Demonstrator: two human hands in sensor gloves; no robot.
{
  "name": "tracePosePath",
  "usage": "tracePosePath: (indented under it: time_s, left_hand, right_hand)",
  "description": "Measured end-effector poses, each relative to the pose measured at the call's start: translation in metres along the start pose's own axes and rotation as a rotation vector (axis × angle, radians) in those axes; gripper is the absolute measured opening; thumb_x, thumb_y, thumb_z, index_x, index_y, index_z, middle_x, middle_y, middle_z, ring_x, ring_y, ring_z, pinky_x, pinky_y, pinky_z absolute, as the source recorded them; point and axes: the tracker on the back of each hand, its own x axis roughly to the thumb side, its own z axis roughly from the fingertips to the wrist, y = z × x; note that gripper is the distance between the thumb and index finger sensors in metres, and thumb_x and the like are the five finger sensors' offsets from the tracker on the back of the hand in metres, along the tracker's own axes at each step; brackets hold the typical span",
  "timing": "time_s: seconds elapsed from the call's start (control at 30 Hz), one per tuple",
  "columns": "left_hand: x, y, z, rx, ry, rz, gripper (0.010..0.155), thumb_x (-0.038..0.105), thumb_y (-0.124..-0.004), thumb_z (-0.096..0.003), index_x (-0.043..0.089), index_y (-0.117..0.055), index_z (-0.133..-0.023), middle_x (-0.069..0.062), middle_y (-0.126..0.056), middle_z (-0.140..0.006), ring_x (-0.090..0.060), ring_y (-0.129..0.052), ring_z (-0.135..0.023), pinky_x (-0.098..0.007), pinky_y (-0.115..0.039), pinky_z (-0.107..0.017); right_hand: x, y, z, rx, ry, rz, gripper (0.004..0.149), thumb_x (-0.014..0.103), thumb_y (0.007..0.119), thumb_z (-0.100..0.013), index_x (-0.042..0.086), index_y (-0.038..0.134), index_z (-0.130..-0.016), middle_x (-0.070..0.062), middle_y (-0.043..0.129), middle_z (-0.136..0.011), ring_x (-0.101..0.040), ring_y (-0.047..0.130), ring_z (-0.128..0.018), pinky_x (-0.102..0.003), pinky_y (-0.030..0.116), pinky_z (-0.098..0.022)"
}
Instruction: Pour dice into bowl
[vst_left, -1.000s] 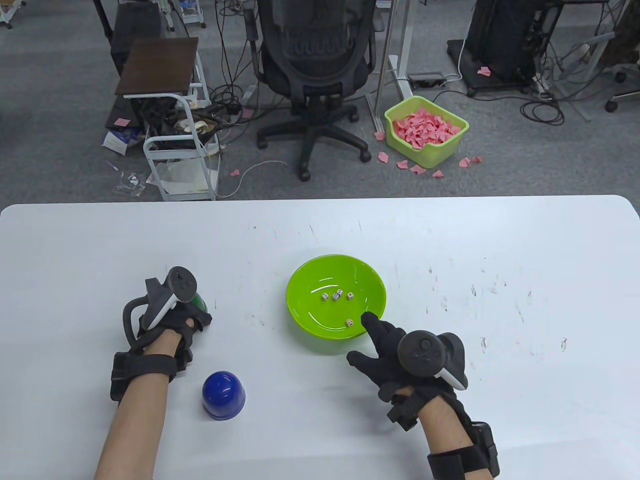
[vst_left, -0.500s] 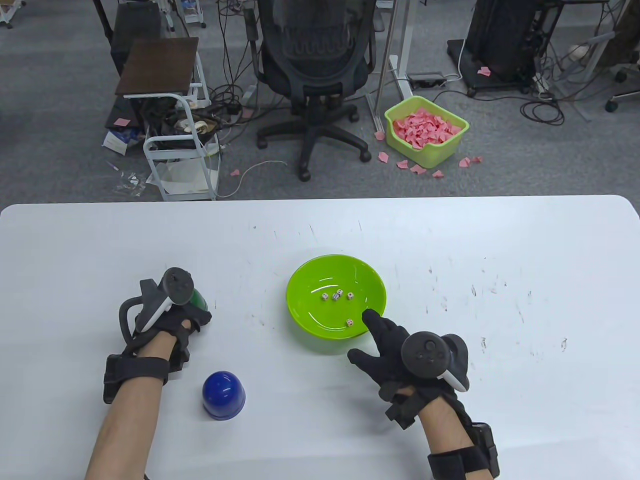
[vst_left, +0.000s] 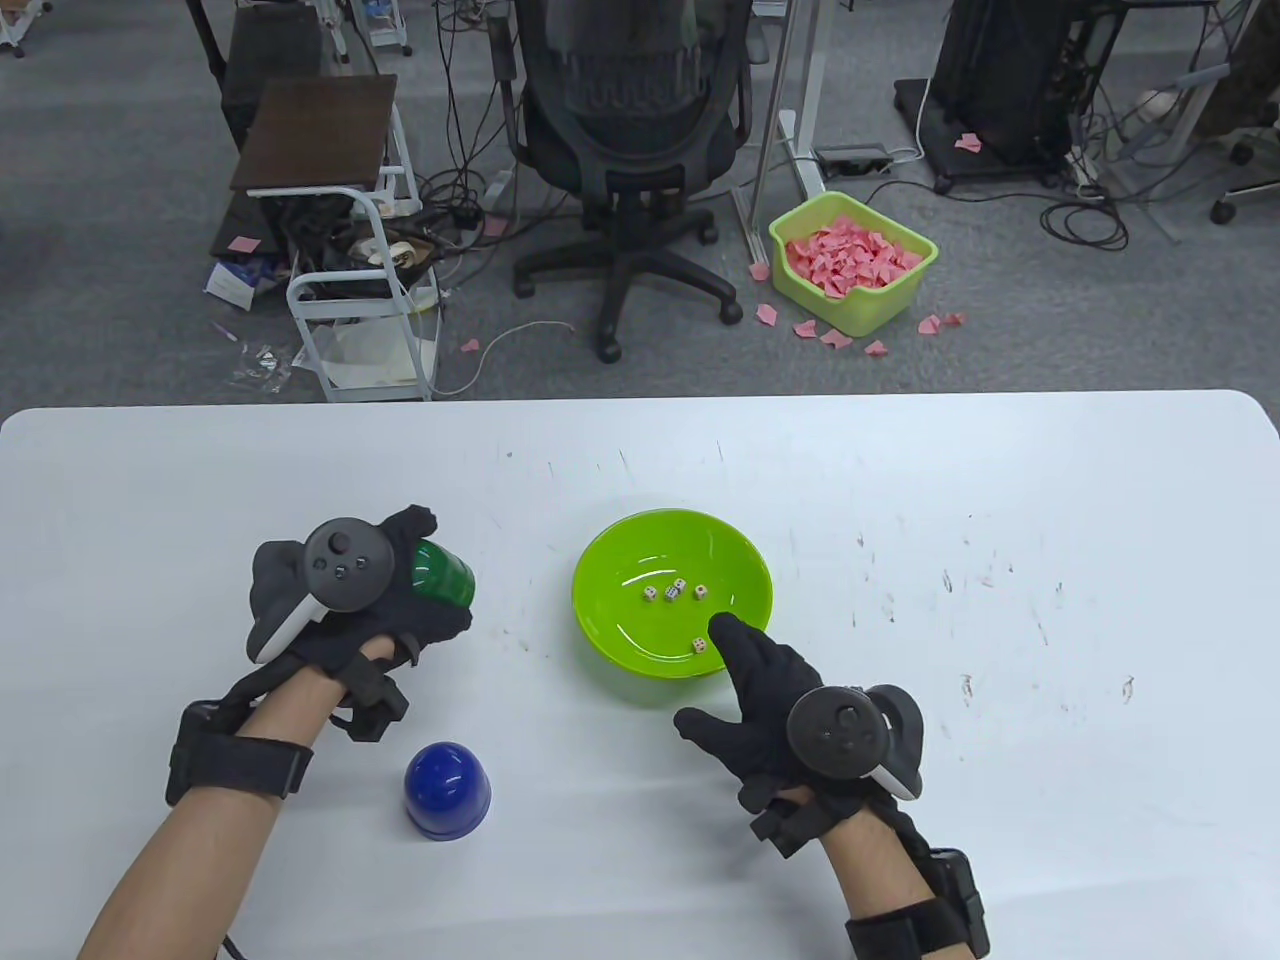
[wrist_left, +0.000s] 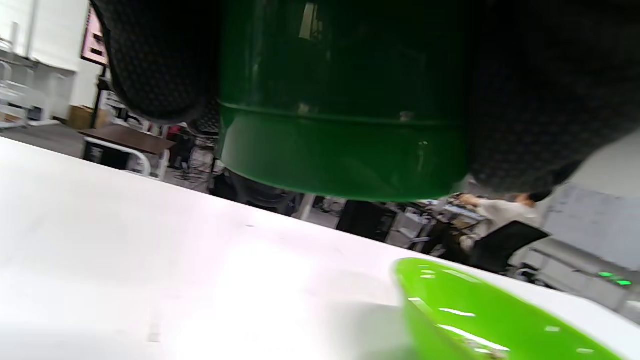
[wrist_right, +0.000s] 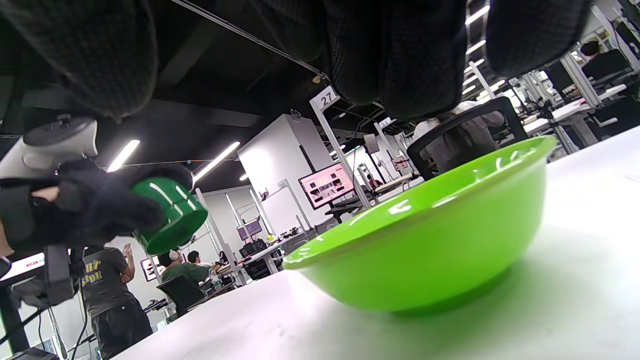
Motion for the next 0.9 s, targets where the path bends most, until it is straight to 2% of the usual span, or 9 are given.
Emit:
tracePosePath:
  time_s: [0.2,0.47,0.67,0.8,0.9]
  left_hand:
    - [0.044,-0.013,0.015,-0.036,-0.105,0.094,0.104,0.062,-0.105,-0.0263,0.026,-0.045,-0.105,-0.019,-0.068,-0.103,-0.042,-0.095,-0.084,-0.051,-0.090,-0.059]
    - [0.098,-0.047,0.027,-0.105,-0.196,0.134,0.104,0.062,-0.104,-0.0272,0.025,-0.045,-0.104,-0.019,-0.068,-0.103,-0.042,-0.095,-0.083,-0.051,-0.090,-0.059]
    - [0.136,-0.070,0.035,-0.145,-0.272,0.159,0.103,0.063,-0.102,-0.0291,0.024,-0.043,-0.104,-0.019,-0.066,-0.103,-0.042,-0.095,-0.083,-0.051,-0.090,-0.059]
    - [0.149,-0.081,0.039,-0.183,-0.293,0.221,0.103,0.062,-0.101,-0.0306,0.023,-0.041,-0.105,-0.020,-0.064,-0.104,-0.043,-0.093,-0.083,-0.051,-0.088,-0.059]
    - [0.150,-0.082,0.039,-0.184,-0.290,0.206,0.103,0.062,-0.100,-0.0315,0.022,-0.040,-0.105,-0.020,-0.064,-0.104,-0.044,-0.093,-0.083,-0.051,-0.088,-0.059]
  right_hand:
    - [0.019,0.007,0.003,-0.027,-0.055,0.045,0.097,0.058,0.087,-0.042,0.001,0.045,-0.108,-0.029,0.066,-0.106,-0.058,0.071,-0.084,-0.082,0.050,-0.059]
    - [0.039,0.021,0.005,-0.052,-0.112,0.081,0.109,0.057,0.091,-0.038,-0.001,0.030,-0.109,-0.030,0.057,-0.110,-0.060,0.062,-0.089,-0.083,0.046,-0.060]
    - [0.042,0.026,0.005,-0.070,-0.129,0.031,0.117,0.055,0.093,-0.037,-0.002,0.019,-0.107,-0.031,0.052,-0.111,-0.059,0.065,-0.088,-0.080,0.051,-0.060]
    - [0.040,0.024,0.004,-0.071,-0.116,0.030,0.115,0.051,0.095,-0.036,-0.004,0.021,-0.106,-0.032,0.058,-0.107,-0.057,0.073,-0.084,-0.076,0.060,-0.060]
    - [0.039,0.022,0.004,-0.062,-0.116,0.023,0.115,0.050,0.096,-0.036,-0.006,0.023,-0.105,-0.033,0.062,-0.105,-0.054,0.079,-0.080,-0.074,0.065,-0.059]
